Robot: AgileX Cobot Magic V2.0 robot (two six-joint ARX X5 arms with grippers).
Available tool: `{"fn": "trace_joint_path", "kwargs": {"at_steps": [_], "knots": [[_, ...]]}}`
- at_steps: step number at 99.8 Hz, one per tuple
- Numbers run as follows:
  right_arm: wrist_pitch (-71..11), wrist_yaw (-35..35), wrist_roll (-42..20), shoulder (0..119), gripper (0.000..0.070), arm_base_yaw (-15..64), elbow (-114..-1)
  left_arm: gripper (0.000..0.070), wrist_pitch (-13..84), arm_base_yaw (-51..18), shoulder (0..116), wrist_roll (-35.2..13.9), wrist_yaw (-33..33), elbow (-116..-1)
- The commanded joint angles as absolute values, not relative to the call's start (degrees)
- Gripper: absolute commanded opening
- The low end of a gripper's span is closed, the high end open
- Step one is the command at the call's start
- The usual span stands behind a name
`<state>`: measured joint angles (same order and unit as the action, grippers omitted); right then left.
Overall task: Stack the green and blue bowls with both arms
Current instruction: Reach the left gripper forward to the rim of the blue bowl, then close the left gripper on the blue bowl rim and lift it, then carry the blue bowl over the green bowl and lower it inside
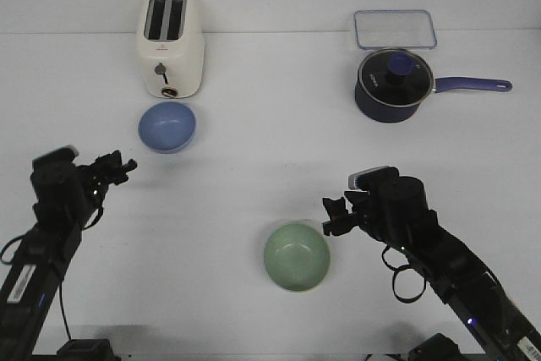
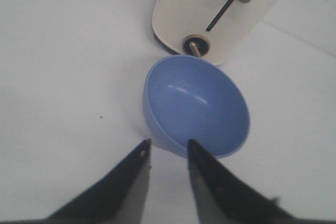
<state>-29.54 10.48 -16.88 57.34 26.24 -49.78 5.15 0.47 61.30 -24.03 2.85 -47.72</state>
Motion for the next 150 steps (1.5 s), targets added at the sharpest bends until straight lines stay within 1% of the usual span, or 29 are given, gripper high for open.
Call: {"fn": "trace_joint_path", "kwargs": {"at_steps": [1,5,9,28,38,57,60,63,67,72,74,77,95,108,118,134,140,150], "knots": [[-29.30,10.55,-15.92,57.71,0.0371,26.50,-50.57,0.0406,5.21,0.40,67.94,-20.10,3.33,-51.62],[-29.28,10.52,-15.59,57.71,0.0370,26.50,-50.57,0.0476,5.30,0.40,71.50,-19.75,3.73,-53.67],[-29.28,10.52,-15.40,57.71,0.0370,26.50,-50.57,0.0494,5.54,0.40,74.70,-19.38,4.38,-55.42],[-29.28,10.50,-14.70,57.71,0.0370,26.50,-50.57,0.0501,6.35,0.43,88.47,-17.12,4.73,-62.02],[-29.28,10.52,-14.70,57.74,0.0370,26.50,-50.57,0.0500,6.35,0.58,94.39,-17.17,5.15,-64.49],[-29.28,10.50,-14.70,57.74,0.0370,26.50,-50.57,0.0493,6.22,0.58,101.73,-17.21,5.17,-68.14],[-29.28,10.50,-14.72,57.71,0.0370,26.50,-50.57,0.0466,6.24,0.58,102.28,-17.34,5.17,-68.51],[-29.28,10.50,-14.72,57.71,0.0370,26.50,-50.57,0.0395,6.26,0.58,102.54,-17.41,5.17,-68.77],[-29.30,10.50,-14.72,57.74,0.0370,26.50,-50.57,0.0257,6.17,0.58,102.67,-17.41,5.17,-69.01],[-29.39,10.50,-14.72,57.71,0.0370,26.50,-50.57,0.0058,5.87,0.58,102.54,-17.41,5.34,-69.14],[-29.43,10.50,-14.74,57.71,0.0370,26.50,-50.57,0.0000,5.87,0.58,102.39,-17.39,5.56,-69.19],[-29.52,10.50,-14.72,57.71,0.0370,26.50,-50.57,0.0019,5.91,0.58,102.04,-17.39,5.67,-69.30],[-29.67,10.28,-14.61,57.74,0.0370,26.50,-50.57,0.0014,6.46,0.49,97.89,-17.34,7.86,-69.80],[-29.71,8.05,-13.04,57.71,0.0370,26.35,-50.57,0.0014,9.43,0.12,91.59,-16.99,12.84,-69.80],[-29.76,7.38,-11.92,57.74,0.0370,24.95,-50.57,0.0014,13.78,-1.02,85.60,-15.31,16.80,-69.80],[-29.76,6.28,-9.96,57.71,0.0370,18.46,-50.57,0.0014,22.61,-5.32,76.58,-12.38,20.43,-69.80],[-29.76,6.22,-8.91,57.74,0.0370,15.16,-50.57,0.0014,25.76,-8.08,74.08,-11.51,20.64,-69.78],[-29.78,6.35,-7.49,57.74,0.0370,9.48,-50.57,0.0014,29.76,-14.28,71.53,-11.38,20.64,-69.43]]}}
